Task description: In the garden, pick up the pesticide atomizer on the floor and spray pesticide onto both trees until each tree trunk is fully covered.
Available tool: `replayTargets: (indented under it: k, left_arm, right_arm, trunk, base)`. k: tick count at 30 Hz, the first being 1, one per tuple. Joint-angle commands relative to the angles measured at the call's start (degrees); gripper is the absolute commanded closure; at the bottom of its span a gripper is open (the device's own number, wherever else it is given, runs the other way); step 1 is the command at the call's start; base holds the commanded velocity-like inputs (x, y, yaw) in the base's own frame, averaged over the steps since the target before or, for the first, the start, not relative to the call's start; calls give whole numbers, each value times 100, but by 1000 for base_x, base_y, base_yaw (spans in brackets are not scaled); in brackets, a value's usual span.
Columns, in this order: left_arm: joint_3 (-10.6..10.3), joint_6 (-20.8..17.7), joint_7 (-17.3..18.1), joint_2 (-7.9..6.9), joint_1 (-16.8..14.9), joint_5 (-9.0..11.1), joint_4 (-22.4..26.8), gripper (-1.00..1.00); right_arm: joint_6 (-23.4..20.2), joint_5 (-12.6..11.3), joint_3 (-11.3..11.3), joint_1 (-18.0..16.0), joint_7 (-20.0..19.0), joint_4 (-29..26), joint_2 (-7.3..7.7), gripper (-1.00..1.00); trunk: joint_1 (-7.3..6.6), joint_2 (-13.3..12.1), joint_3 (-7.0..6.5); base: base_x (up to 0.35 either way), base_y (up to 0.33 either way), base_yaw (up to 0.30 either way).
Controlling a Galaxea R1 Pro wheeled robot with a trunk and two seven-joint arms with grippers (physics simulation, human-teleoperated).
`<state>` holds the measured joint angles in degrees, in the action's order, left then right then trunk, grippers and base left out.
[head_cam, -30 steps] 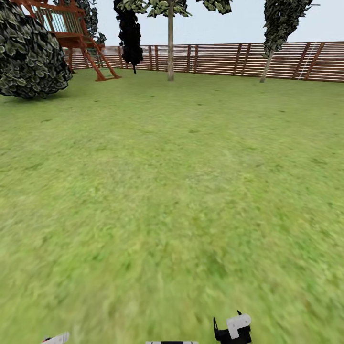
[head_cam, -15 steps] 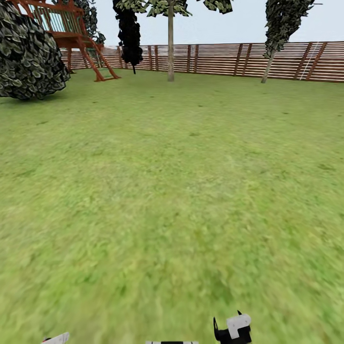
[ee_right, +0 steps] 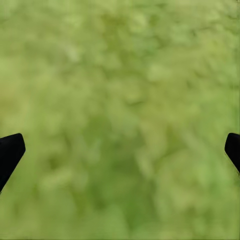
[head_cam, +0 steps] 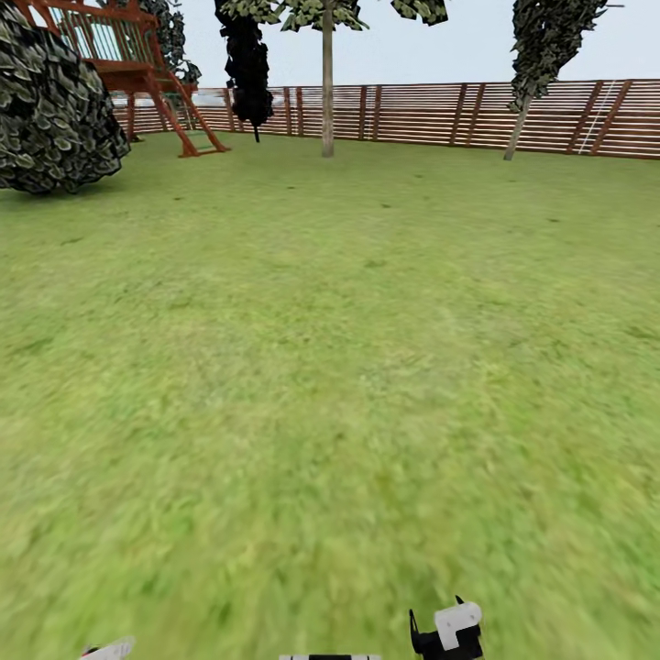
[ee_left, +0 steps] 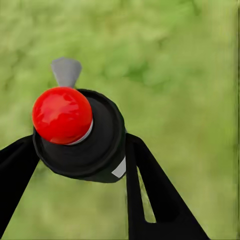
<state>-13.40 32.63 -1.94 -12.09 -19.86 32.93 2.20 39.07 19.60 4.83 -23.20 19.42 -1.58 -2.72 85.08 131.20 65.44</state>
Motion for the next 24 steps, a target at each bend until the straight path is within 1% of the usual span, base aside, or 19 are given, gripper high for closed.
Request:
replayTargets:
  k: [1,24]
  left_arm:
    - [4,-1,1,1,0,3,-1,100]
    - [4,4,1,5,0,-6,-26,100]
  right_arm:
    - [1,0,0,0,0,0,0,-100]
    - [1,0,0,0,0,0,0,-100]
  trunk:
    - [0,0,0]
    - [0,0,0]
  base:
    - [344,0,0]
    - [344,0,0]
